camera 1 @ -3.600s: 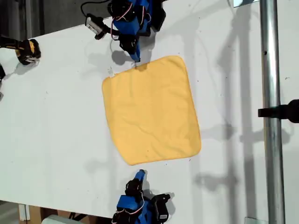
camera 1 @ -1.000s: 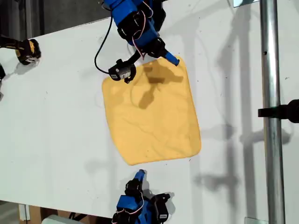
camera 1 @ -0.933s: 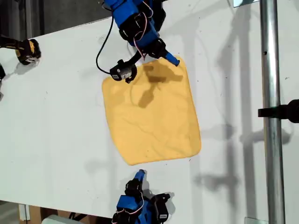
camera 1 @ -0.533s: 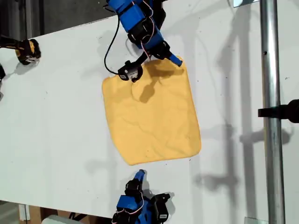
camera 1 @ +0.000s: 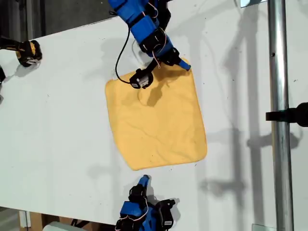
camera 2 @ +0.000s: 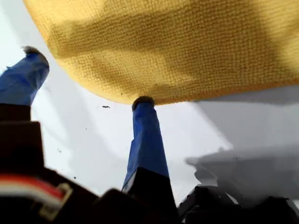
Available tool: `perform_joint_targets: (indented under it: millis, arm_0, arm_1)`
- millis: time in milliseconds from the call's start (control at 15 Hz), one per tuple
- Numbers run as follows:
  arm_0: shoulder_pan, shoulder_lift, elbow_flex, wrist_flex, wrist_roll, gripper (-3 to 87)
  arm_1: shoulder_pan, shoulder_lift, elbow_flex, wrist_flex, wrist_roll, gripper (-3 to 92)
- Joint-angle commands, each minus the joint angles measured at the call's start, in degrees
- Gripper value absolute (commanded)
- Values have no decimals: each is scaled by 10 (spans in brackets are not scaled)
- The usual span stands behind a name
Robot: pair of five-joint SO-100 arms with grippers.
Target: Grasp corners of a towel and fold twice.
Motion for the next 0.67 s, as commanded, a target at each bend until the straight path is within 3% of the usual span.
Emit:
perform_joint_targets:
  millis: [0, 133, 400, 600]
  arm_0:
    - [1, 4, 4, 4, -7, -10]
    - [3, 4, 4, 4, -9, -10]
    - [4, 4, 4, 4, -11, -10]
    - [4, 4, 4, 4, -11, -10]
  arm_1:
    - [22, -11, -2, -13, -1, 364]
    - [33, -12, 2, -20, -1, 339]
    - [33, -12, 4, -40, 4, 171]
    - [23, -21, 2, -52, 4, 141]
